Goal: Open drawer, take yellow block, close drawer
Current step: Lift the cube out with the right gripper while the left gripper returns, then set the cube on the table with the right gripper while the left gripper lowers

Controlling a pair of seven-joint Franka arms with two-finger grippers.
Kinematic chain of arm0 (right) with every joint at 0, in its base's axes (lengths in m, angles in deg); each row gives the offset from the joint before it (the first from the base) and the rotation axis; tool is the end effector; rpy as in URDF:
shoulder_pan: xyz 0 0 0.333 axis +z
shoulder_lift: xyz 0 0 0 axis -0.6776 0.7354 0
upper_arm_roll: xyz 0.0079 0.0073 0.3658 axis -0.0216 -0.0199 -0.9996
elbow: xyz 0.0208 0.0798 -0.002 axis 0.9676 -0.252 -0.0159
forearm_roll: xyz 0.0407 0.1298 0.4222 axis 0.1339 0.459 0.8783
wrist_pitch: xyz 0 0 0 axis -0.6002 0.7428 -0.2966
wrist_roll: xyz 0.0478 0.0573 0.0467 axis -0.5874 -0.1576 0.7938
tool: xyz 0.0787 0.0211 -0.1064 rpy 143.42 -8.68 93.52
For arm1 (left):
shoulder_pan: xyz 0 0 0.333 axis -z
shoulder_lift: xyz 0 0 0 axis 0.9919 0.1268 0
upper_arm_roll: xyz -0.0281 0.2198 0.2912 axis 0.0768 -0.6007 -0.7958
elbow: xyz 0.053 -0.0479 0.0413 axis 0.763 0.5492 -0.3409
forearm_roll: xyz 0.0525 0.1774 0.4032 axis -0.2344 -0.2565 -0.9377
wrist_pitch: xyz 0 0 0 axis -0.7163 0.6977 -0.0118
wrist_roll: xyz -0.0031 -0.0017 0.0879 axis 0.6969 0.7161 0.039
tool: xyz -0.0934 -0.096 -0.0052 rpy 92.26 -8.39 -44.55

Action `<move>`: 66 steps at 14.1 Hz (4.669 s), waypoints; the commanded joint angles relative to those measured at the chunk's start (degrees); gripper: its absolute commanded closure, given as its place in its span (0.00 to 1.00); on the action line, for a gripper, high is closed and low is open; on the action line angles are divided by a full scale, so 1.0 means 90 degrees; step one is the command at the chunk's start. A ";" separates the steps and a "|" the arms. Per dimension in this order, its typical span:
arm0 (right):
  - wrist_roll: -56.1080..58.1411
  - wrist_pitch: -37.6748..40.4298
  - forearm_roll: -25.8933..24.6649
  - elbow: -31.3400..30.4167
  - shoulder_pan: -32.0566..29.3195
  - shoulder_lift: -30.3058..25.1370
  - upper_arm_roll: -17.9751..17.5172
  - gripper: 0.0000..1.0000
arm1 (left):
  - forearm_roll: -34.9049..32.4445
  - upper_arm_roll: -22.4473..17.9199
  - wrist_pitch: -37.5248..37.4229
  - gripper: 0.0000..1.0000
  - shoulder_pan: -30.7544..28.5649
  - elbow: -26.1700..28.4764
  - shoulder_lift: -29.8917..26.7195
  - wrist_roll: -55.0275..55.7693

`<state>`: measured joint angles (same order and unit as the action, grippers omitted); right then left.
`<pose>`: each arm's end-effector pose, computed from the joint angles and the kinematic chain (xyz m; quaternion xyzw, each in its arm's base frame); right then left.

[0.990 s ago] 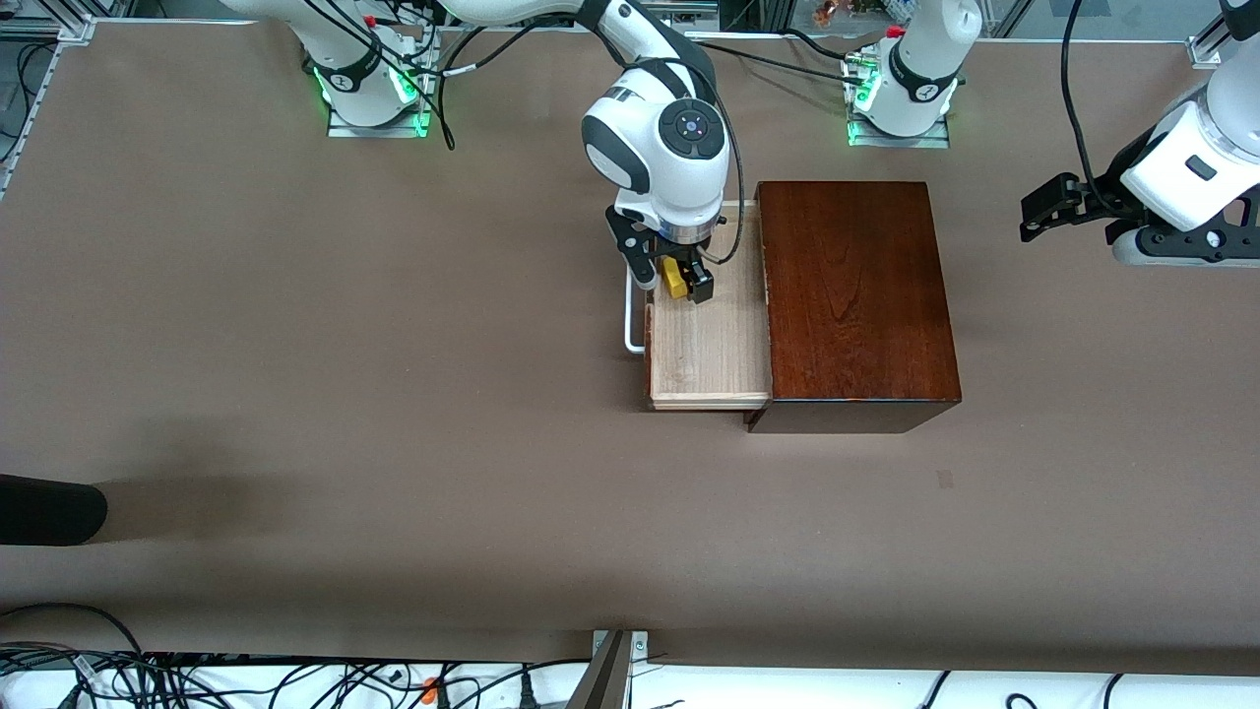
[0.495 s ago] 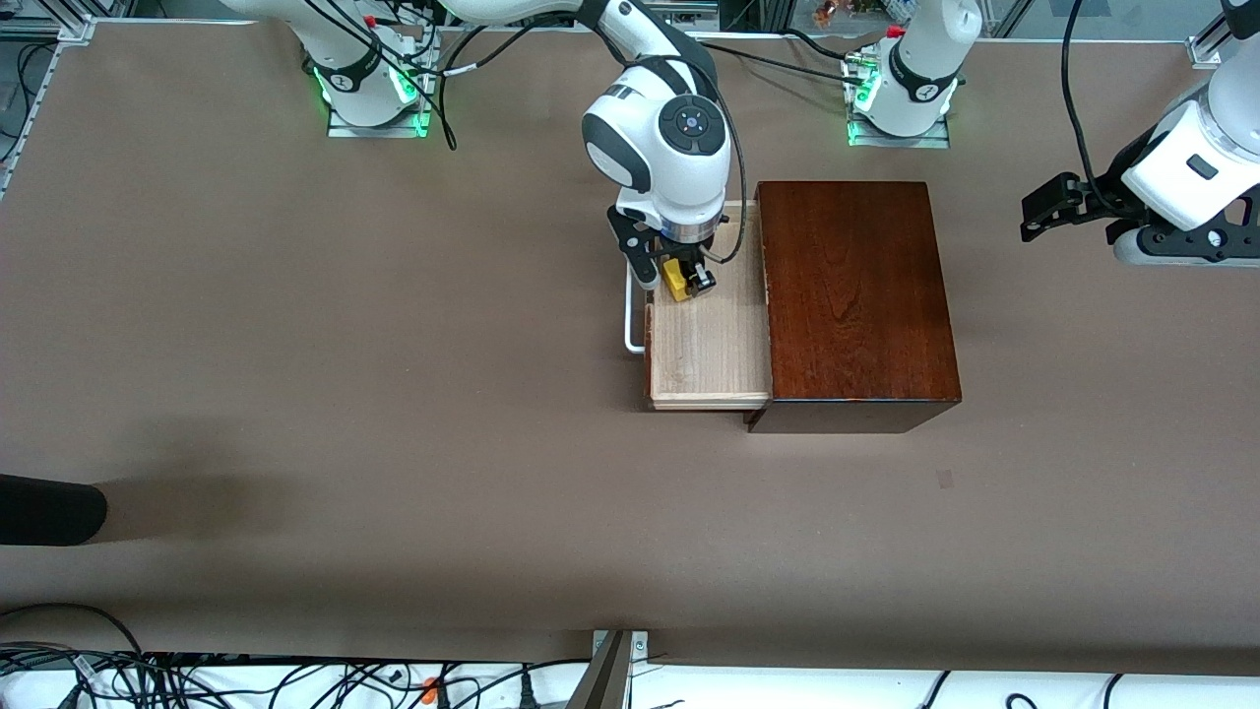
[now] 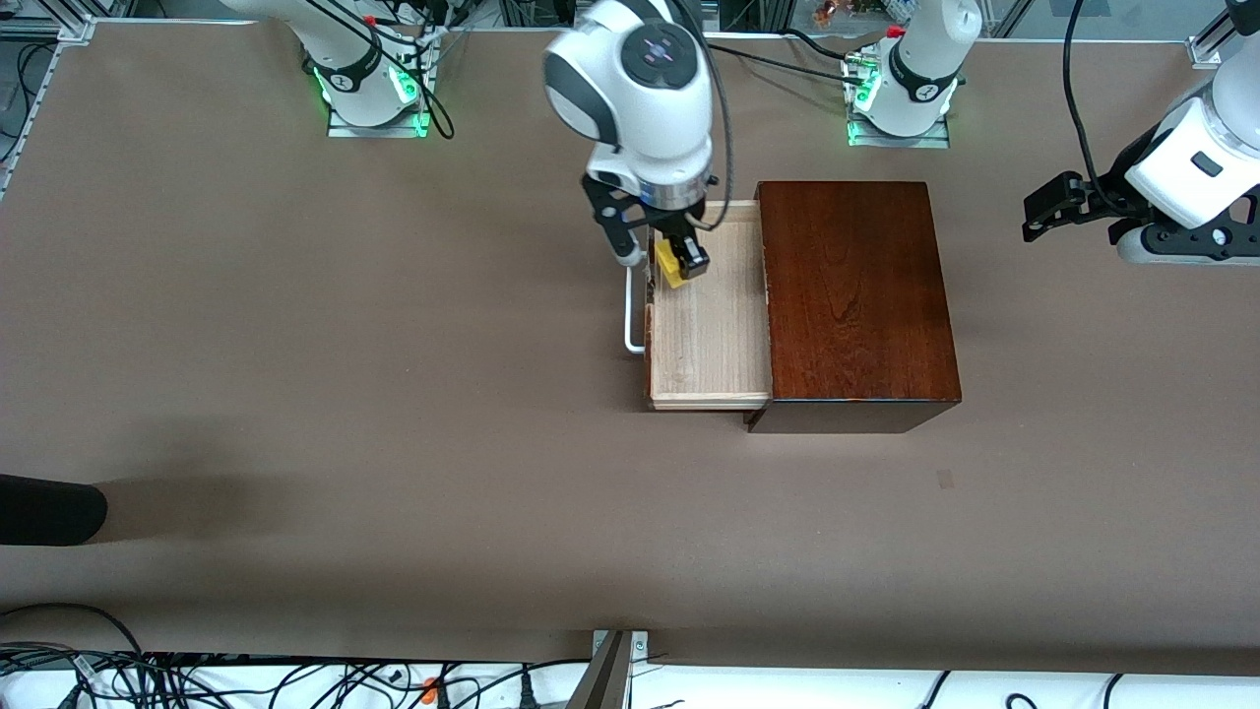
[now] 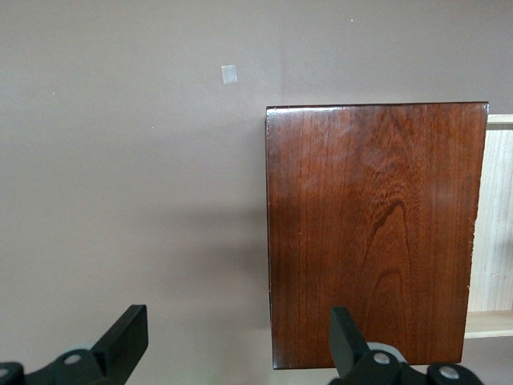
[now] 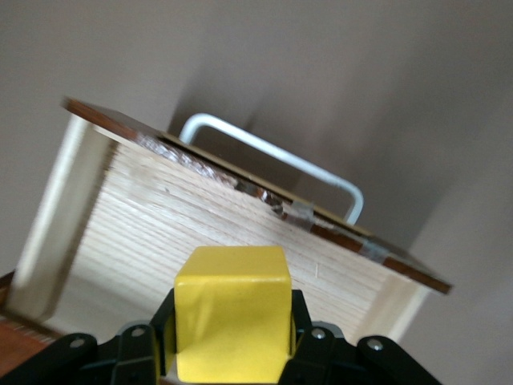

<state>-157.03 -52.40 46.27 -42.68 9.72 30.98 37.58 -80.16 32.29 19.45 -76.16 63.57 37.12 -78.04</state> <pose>0.5291 0.6183 0.4615 -0.8472 0.5271 0.0163 0.0646 0.5944 -0.0492 0.6296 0.9992 -0.0031 -0.0405 0.0028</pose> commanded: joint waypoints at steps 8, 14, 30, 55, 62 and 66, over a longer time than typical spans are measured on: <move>0.5280 0.1606 0.0980 -0.0298 -0.2136 -0.0943 0.0312 0.78 | -0.0094 0.0228 -0.0016 0.00 0.0199 -0.0321 0.0309 -0.0101; 0.9917 0.1763 0.1119 -0.1293 -0.2538 -0.1060 0.1902 0.77 | 0.0002 0.1214 0.0072 0.00 0.0209 -0.0496 0.0572 -0.1852; 1.3490 -0.2874 0.1236 -0.4596 -0.2792 -0.0212 0.2218 0.71 | -0.0894 0.2719 0.1066 0.00 0.2473 -0.2010 0.3335 -0.4983; 1.3509 0.3001 0.1256 -0.0115 -0.2881 -0.0737 0.3663 0.00 | -0.2106 0.2221 0.1772 0.00 0.3324 -0.1903 0.4597 -0.4935; 1.3382 0.3210 0.0242 -0.0649 -0.4216 -0.1928 0.1771 0.00 | -0.2360 0.2211 0.1010 0.00 0.3295 -0.1883 0.4450 -0.4671; 1.3150 0.1952 -0.0365 -0.2140 -0.5277 -0.2884 0.0309 0.00 | -0.2360 0.2182 0.0892 0.00 0.3158 -0.1718 0.4343 -0.4495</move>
<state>-36.76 -28.96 45.60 -51.63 -31.49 12.24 48.41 -98.59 52.54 32.35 -46.41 46.25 78.20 -117.62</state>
